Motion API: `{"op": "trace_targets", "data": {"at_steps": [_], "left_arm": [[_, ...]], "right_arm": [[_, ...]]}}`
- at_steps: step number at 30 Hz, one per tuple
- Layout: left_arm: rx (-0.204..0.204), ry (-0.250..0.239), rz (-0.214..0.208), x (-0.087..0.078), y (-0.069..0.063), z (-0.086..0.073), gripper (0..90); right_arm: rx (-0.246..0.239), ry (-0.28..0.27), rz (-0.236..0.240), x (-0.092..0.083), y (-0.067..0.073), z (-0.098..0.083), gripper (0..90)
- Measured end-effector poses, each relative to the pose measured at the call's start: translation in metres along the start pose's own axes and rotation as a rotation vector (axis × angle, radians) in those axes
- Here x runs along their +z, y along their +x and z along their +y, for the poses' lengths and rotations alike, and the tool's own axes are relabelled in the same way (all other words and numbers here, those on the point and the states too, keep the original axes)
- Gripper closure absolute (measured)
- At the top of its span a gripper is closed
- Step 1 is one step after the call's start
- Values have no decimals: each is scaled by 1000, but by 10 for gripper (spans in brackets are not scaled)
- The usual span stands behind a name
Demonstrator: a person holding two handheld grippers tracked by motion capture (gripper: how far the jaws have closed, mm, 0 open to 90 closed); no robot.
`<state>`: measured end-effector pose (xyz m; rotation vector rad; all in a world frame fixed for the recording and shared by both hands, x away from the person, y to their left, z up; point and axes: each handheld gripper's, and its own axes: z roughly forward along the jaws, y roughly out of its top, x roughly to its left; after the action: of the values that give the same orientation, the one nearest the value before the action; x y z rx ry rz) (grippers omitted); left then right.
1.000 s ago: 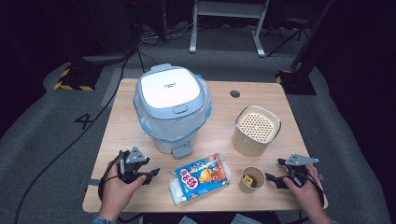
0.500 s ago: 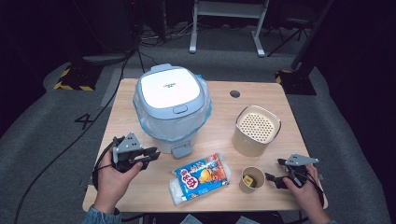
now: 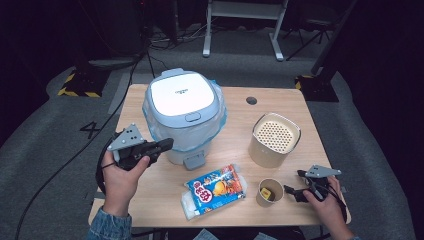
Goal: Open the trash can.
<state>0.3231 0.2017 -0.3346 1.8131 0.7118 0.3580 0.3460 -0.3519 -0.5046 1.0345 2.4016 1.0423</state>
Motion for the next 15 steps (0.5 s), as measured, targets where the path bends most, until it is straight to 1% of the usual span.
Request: {"op": "trace_targets", "data": {"at_steps": [3, 7, 9, 12, 15], "left_arm": [[6, -15, 5, 1, 1, 6, 890], [-6, -46, -3, 2, 3, 12, 894], [-6, -50, 0, 3, 4, 17, 895], [4, -53, 4, 7, 6, 23, 897], [8, -52, 1, 12, 7, 30, 899]], "right_arm": [[0, 0, 0, 0, 0, 0, 129], [1, 0, 0, 0, 0, 0, 129], [1, 1, -1, 0, 0, 0, 129], [1, 1, -1, 0, 0, 0, 129], [1, 1, -3, 0, 0, 0, 129]]}}
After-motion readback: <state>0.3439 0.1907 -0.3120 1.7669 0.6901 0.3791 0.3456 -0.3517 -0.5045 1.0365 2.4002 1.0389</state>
